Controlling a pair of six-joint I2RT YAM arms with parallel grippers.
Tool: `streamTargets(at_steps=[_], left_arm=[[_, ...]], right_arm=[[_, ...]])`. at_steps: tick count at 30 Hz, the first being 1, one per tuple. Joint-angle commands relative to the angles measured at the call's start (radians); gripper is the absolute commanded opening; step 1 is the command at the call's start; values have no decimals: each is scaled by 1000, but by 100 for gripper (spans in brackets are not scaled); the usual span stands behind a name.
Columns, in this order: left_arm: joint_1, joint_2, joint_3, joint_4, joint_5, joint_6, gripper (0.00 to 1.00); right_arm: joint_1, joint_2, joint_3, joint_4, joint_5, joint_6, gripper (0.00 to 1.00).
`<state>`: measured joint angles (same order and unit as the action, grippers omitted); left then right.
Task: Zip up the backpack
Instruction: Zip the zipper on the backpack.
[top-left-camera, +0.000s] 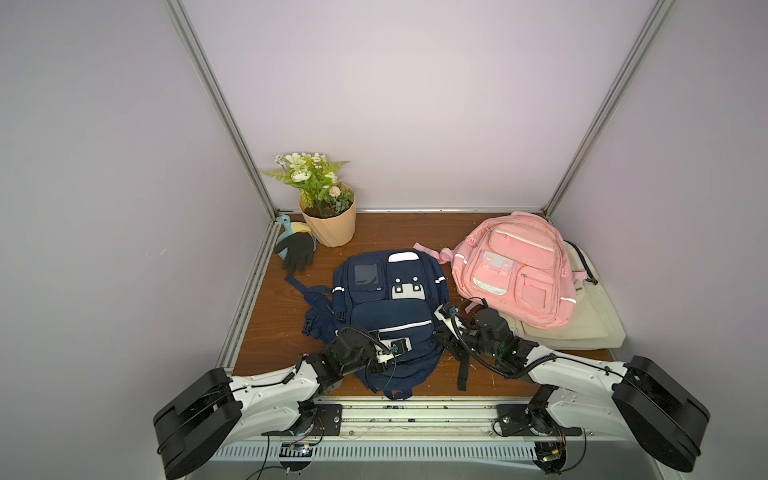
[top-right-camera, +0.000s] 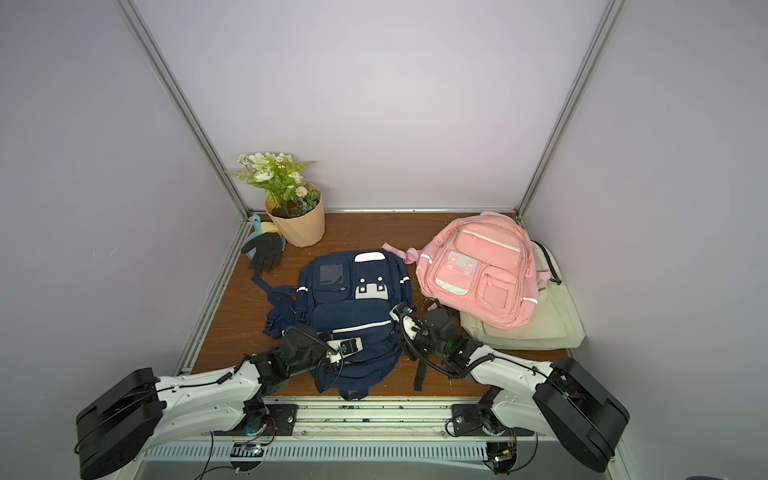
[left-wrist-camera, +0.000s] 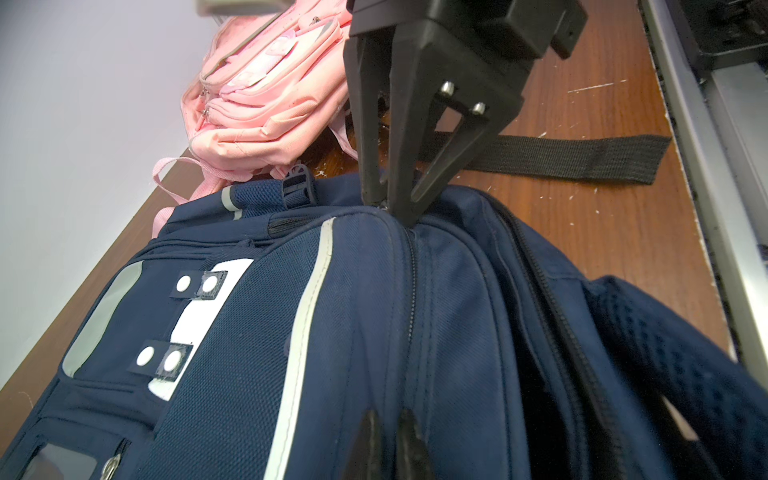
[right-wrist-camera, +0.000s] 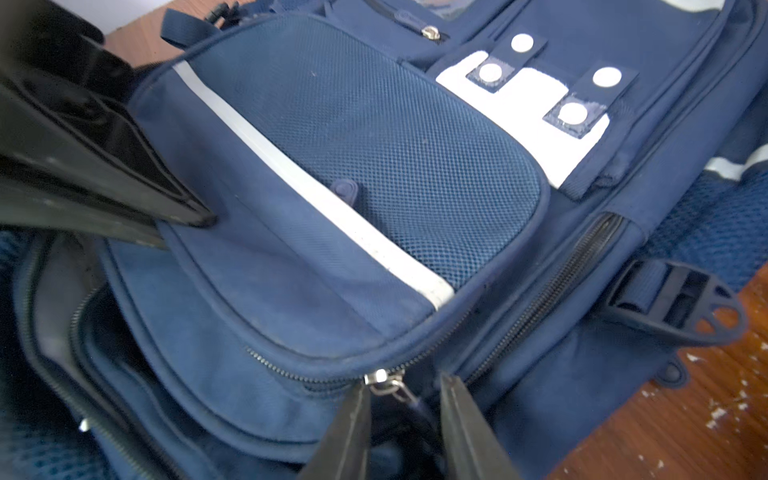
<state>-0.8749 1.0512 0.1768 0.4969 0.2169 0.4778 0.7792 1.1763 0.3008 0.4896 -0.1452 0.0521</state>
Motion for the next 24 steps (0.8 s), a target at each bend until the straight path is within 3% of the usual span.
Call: streamTargets(at_steps=[1,6,13,18,24], left_arm=[[23,-16,8,75,45,26,0],[30,-14,8,80,52,34,0],[30,-46,-10,84,58,35,0],[30,-46,-7,62,88,57,0],[11,-25,5,24,111,102,0]], right_arm=[[9,4,9,50,23,-28,33],[25,44,19,52,27,-40,30],[33,47,44,14,155,-45,10],[-4,19,55,-7,230,-21,6],[-71,85,134,-52,271,-4,4]])
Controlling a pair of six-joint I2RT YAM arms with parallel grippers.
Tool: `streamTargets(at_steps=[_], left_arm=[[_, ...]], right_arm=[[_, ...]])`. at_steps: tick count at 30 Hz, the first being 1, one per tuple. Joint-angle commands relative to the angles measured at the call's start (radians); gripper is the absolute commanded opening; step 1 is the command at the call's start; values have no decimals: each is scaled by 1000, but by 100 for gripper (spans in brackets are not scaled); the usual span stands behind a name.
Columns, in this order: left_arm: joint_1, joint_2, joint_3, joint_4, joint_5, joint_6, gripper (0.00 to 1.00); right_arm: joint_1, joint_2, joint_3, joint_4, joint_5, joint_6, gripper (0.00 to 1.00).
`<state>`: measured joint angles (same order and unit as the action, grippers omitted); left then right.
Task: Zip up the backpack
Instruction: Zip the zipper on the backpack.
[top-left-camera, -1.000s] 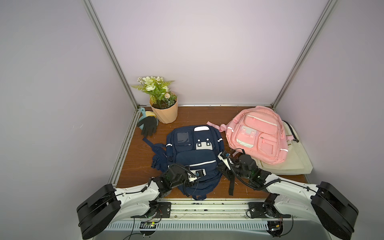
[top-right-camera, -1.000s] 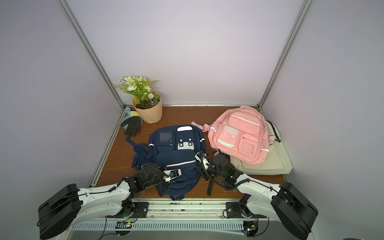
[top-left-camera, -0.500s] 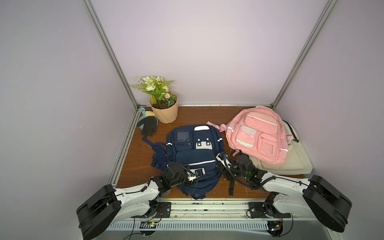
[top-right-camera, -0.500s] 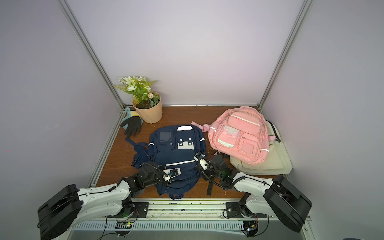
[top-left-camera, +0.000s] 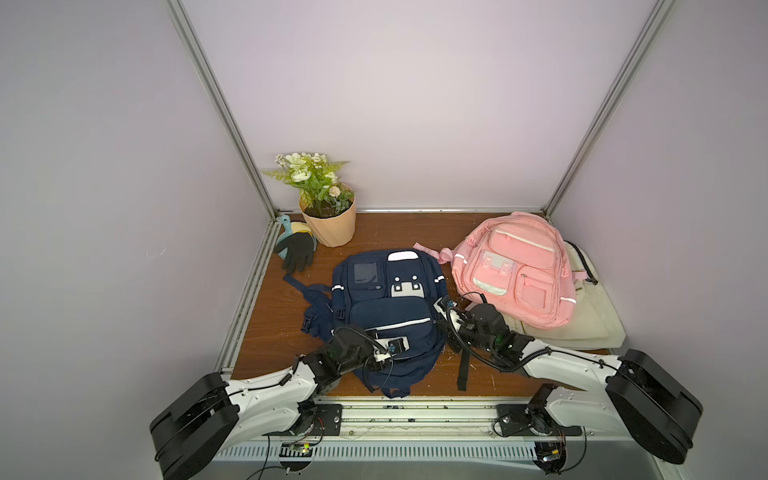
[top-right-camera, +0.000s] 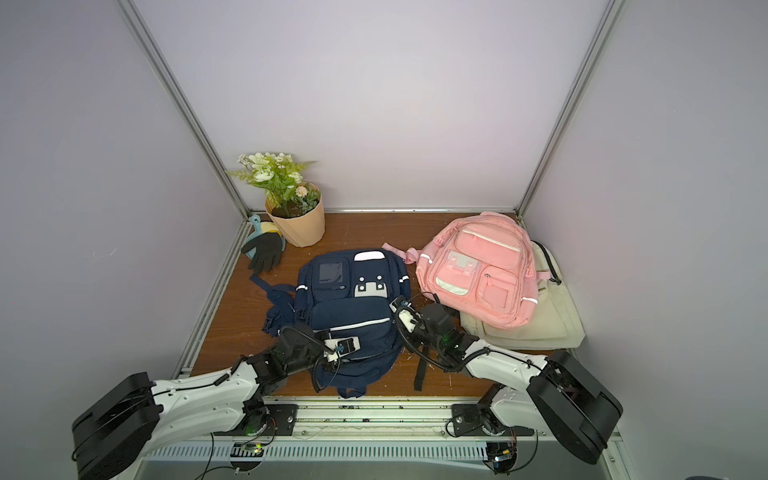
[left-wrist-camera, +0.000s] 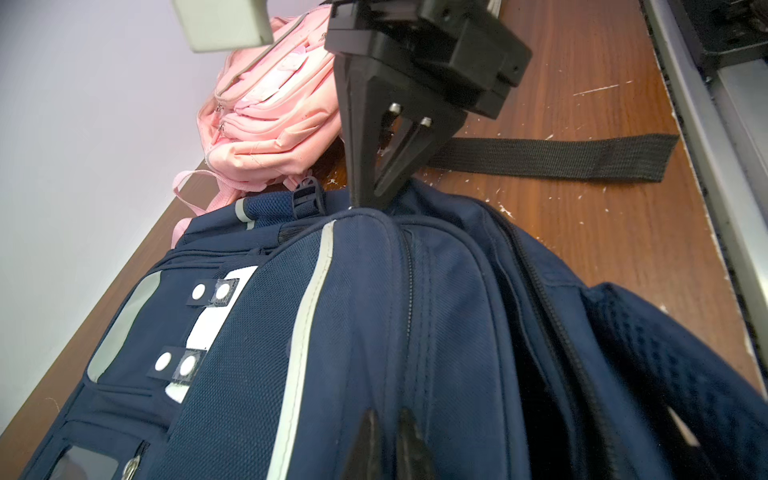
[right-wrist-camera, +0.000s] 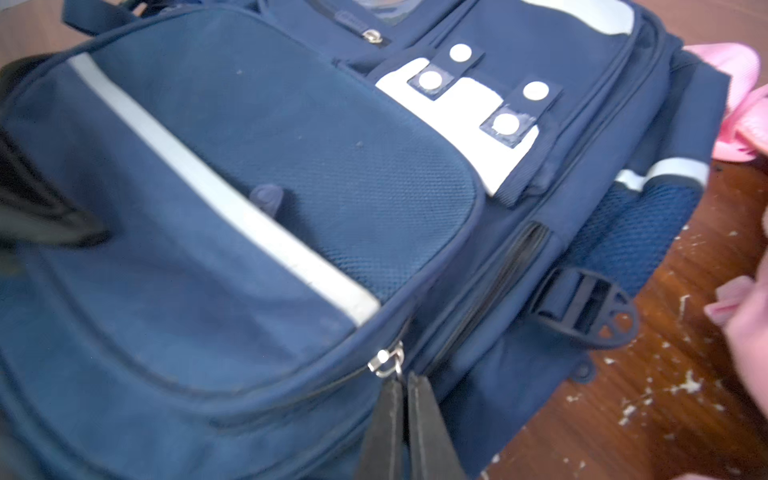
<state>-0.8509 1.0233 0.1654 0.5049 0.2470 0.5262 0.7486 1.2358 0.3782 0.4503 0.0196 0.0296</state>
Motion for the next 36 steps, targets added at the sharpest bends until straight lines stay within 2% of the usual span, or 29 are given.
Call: streamTargets(at_steps=[1,5,7,12,17,22,26,27,29,30,31,32,33,35,36], left_arm=[[-22,8,19,10,78,63,0],[-49,28,40,-26,71,94,0],[-59,38,51,-46,70,107,0],[-62,46,63,-31,81,81,0],[-61,62,105,-21,60,-29,12],[-60,110,151,46,-109,-232,24],[-60,130,191,46,-187,-320,30],[-60,125,194,49,-208,-339,34],[-60,103,194,66,-271,-392,67],[-59,85,192,70,-297,-414,73],[-55,65,190,68,-316,-434,78],[-48,46,187,65,-335,-459,95],[-35,24,187,53,-352,-493,98],[6,-19,190,18,-388,-567,98],[24,-38,194,-10,-447,-623,98]], right_arm=[[-42,41,76,-11,99,16,4],[-41,103,157,1,98,24,4],[-41,142,205,-5,150,46,4],[-40,218,289,-28,179,80,6],[-38,159,231,8,122,84,15],[-28,118,242,-94,118,114,26],[11,74,240,-163,158,197,29],[31,57,231,-177,190,224,31],[66,33,226,-222,255,292,34],[86,22,222,-246,287,335,35],[108,13,219,-277,326,383,41],[125,4,217,-309,370,440,46],[142,0,216,-350,402,508,49],[162,-8,218,-418,427,609,50],[175,-13,216,-441,437,656,50]])
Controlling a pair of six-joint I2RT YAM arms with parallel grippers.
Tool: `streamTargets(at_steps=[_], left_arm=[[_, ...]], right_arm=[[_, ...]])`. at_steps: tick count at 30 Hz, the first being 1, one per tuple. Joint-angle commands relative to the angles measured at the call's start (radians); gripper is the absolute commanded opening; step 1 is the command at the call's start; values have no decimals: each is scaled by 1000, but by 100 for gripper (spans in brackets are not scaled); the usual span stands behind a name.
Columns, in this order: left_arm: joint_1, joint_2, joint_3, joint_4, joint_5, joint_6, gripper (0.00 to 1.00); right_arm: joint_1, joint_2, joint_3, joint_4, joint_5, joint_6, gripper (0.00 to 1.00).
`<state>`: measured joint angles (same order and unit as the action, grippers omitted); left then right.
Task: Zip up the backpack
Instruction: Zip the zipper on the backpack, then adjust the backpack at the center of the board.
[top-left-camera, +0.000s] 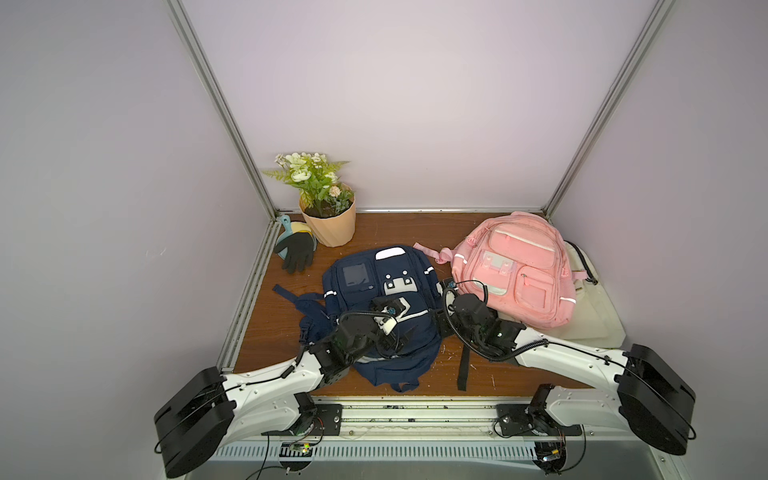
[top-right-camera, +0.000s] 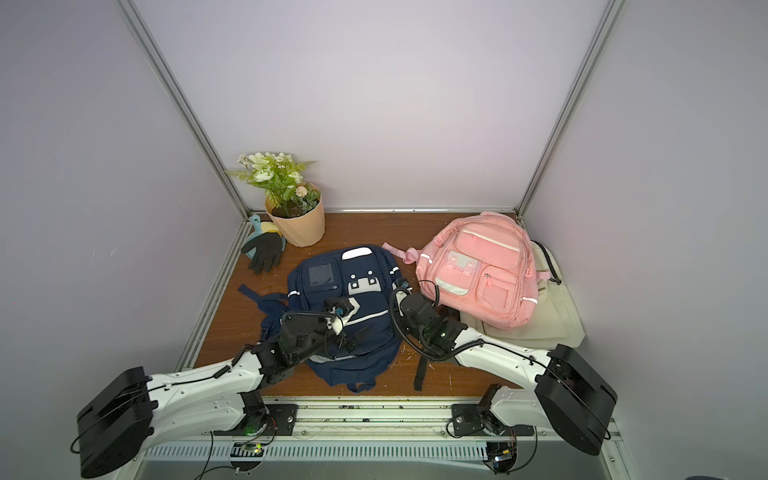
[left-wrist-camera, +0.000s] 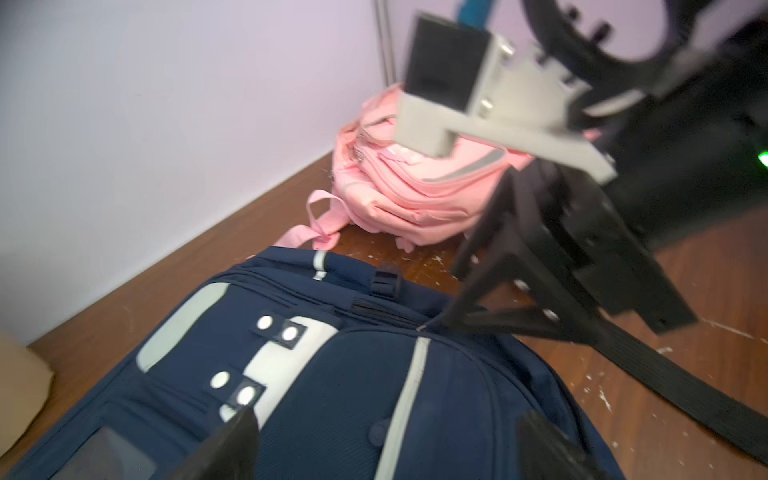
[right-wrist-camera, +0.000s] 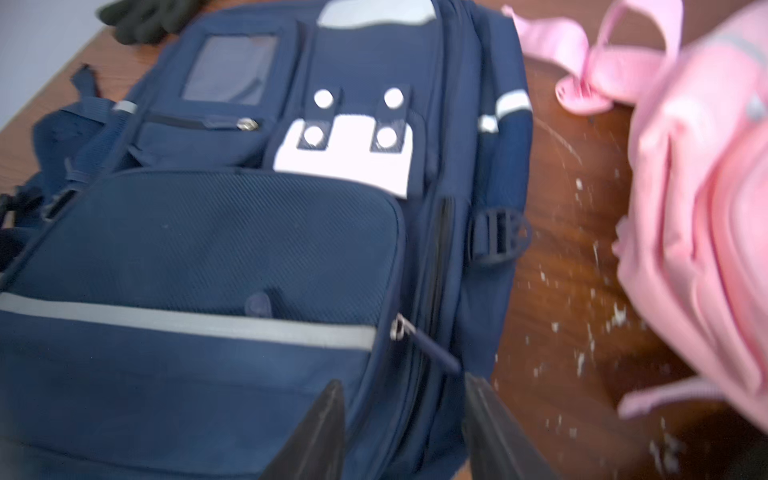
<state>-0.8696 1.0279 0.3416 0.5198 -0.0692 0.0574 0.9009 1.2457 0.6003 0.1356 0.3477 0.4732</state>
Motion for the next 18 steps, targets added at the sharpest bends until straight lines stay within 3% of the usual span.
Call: streamTargets(at_steps=[1,3,10,14,15,18], left_arm=[[58,-59,20,-55,-199,-208,98],[100,-71,29,-116,-266,-303,98],[356,113,216,-457,-227,-566,98],[403,173,262,-561,-392,-663,98],[425,178,255,-558,-379,-680,98],[541,247,267,-535,-185,-671,99]], right_arm=[[36,-30,-13,-129,108,247,50],[51,-31,-29,-110,82,287,51],[62,33,-30,-108,26,382,51],[70,75,-20,-127,4,408,51],[72,89,-15,-139,8,416,51],[72,119,-18,-143,6,433,51]])
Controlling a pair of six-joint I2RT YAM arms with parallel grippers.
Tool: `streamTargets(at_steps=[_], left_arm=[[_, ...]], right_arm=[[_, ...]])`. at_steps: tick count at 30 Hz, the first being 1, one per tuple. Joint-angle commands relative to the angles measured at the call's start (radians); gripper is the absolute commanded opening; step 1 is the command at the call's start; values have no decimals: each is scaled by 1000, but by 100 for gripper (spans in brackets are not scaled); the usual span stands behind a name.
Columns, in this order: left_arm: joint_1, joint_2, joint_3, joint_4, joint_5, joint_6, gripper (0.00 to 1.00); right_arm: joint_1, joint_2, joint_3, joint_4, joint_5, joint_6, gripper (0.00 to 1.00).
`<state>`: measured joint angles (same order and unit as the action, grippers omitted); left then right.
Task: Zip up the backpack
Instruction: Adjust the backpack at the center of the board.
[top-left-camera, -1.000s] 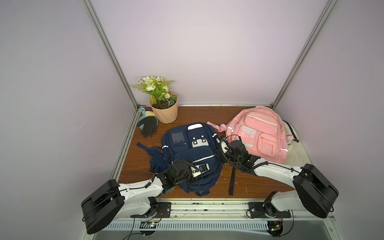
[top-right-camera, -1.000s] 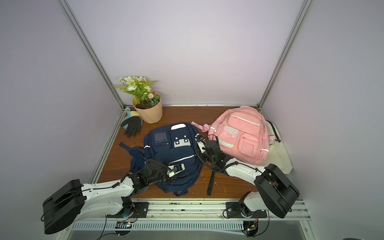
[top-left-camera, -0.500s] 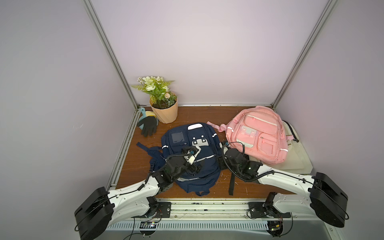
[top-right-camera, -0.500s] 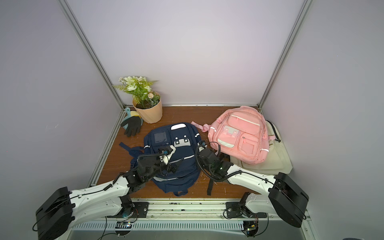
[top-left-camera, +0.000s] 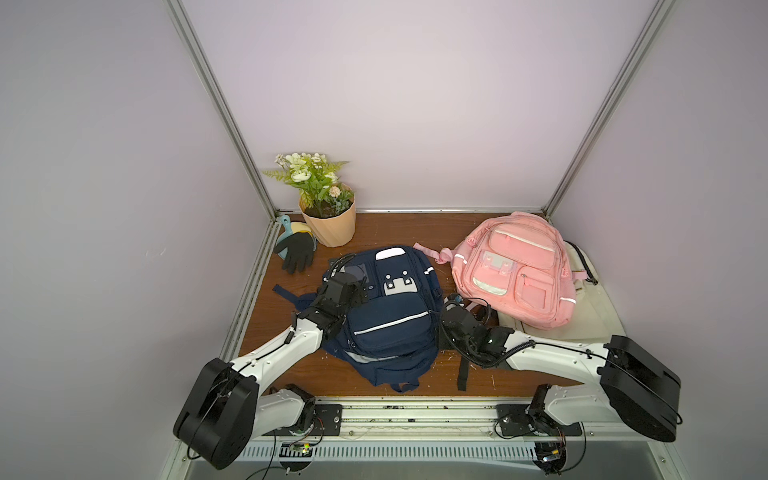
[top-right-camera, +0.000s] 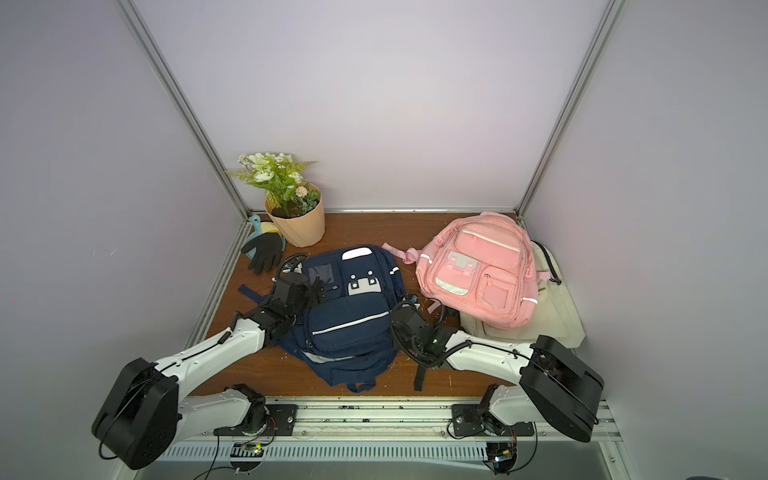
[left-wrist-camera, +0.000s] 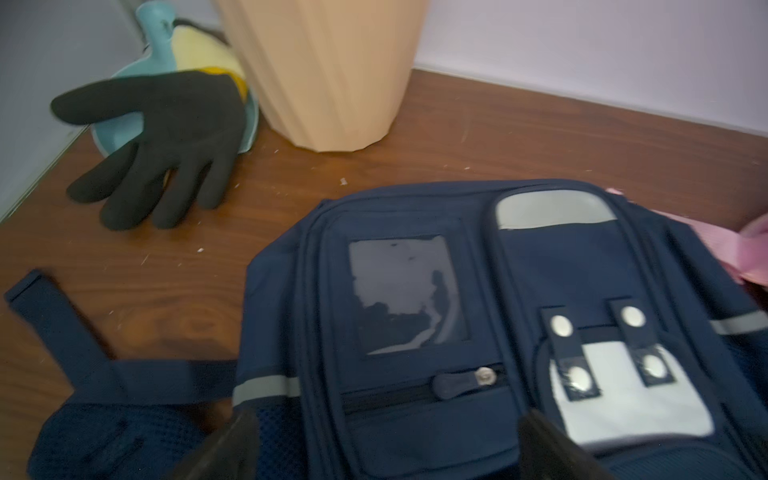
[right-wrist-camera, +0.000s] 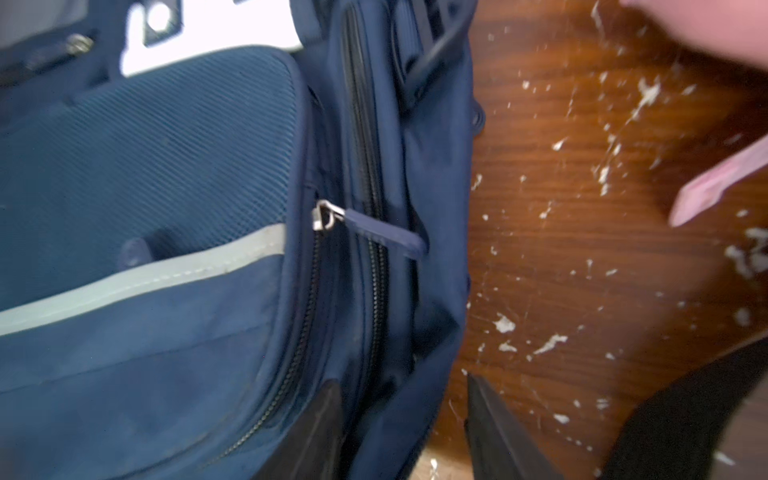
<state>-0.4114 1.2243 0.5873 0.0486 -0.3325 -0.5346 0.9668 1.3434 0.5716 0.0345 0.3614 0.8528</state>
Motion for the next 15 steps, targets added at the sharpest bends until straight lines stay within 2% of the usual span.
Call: streamTargets(at_steps=[1,6,11,13,15], left_arm=[[96,81,35,-72,103,-76,98],[104,257,101,-90,181,-64,82],[106,317,93,-50,245,-77,60],[106,312,88,-49,251,-79,49],[106,290,81,-60,245,-83,36]], right_arm=[[6,28,10,-36,-13,57,50],[6,77,22,-27,-31,67,46],[6,112,40,-13,-47,59,36],[6,124,58,-19,-41,50,27],[3,136,92,-36,-21,33,14]])
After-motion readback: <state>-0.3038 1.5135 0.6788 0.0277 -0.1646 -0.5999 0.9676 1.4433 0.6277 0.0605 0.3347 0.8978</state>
